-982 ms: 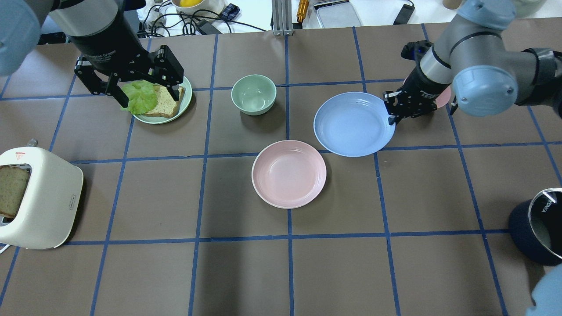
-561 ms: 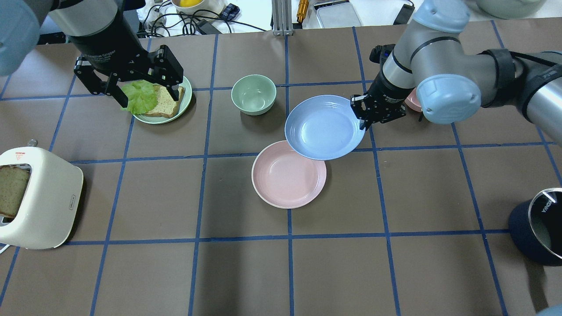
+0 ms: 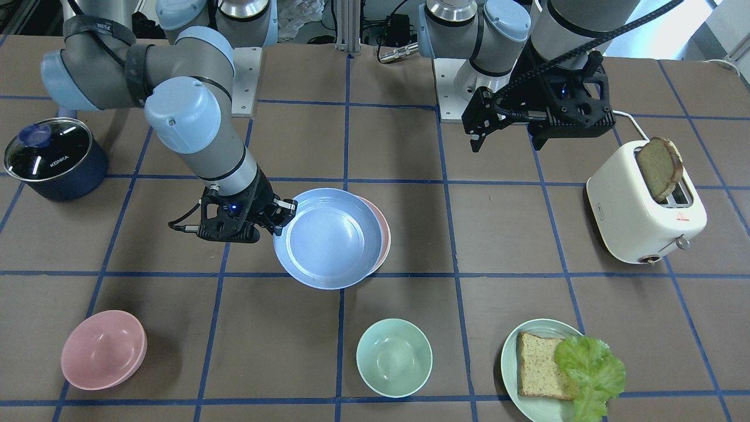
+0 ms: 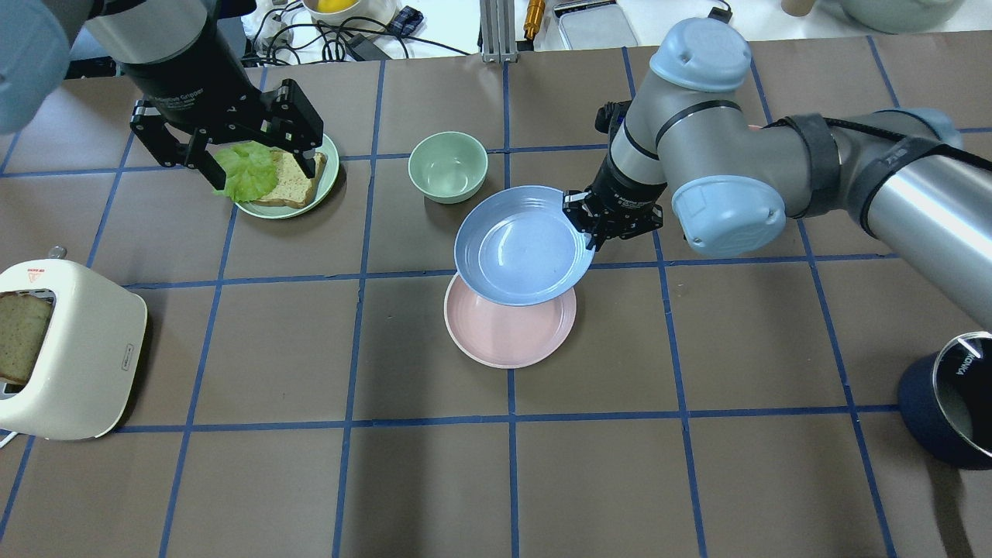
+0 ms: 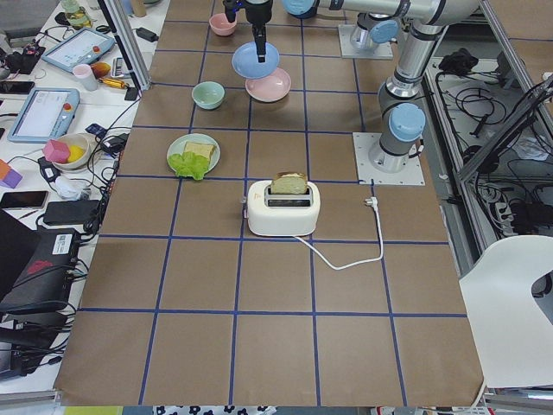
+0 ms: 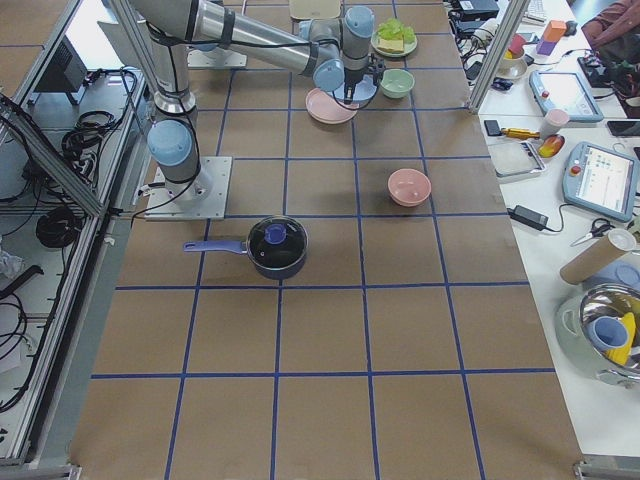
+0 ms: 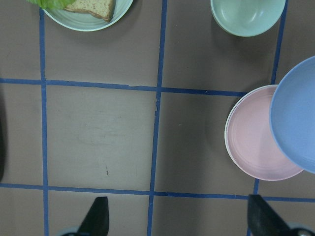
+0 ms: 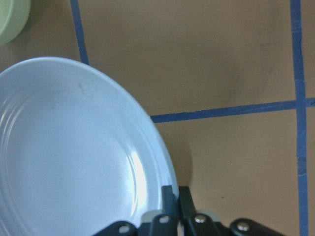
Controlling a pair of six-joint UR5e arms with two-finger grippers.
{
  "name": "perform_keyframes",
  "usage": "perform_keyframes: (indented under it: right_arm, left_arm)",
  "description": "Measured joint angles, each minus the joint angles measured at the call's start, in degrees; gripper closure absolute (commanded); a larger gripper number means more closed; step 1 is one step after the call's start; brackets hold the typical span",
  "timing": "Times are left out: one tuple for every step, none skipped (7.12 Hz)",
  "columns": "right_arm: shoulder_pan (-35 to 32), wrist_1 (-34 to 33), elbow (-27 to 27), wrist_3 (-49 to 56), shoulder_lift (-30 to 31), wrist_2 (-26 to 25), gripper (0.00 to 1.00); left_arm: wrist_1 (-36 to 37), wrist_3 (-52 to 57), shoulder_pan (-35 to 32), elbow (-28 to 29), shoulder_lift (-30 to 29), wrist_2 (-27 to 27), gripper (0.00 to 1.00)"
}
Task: Stack three plates with pink and blue
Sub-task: 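Lift the blue plate and carry it over the pink plate, then lower the blue plate onto the stack and open the right gripper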
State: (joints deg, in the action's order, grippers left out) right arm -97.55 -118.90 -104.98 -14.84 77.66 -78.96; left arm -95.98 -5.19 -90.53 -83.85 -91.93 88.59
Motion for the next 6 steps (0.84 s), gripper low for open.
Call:
perform_keyframes:
  right_arm:
    - [-0.3,-3.1,-2.6,-0.3,0.6,0.0,1.0]
    - [-0.5,-6.0,-5.1,-0.5,0.8,0.1,1.0]
    - [-0.7,-8.3,-7.0,-0.7,0.9,0.4,1.0]
    - [-1.1,-10.1,-8.4,-1.6,1.0,0.6,1.0]
    - [-2.1,-11.7,-9.2,-2.9,1.0,0.7,1.0]
    - [-2.9,-12.7,-9.5,-3.9,0.9,0.5,1.0]
  left_arm:
    - [0.0,0.0,0.0,0.0,0.0,0.0,0.0]
    - [0.0,0.0,0.0,0.0,0.0,0.0,0.0]
    - [0.0,0.0,0.0,0.0,0.0,0.0,0.0]
    - [0.0,0.0,0.0,0.0,0.0,0.0,0.0]
    - [0.0,0.0,0.0,0.0,0.0,0.0,0.0]
    - [0.0,0.0,0.0,0.0,0.0,0.0,0.0]
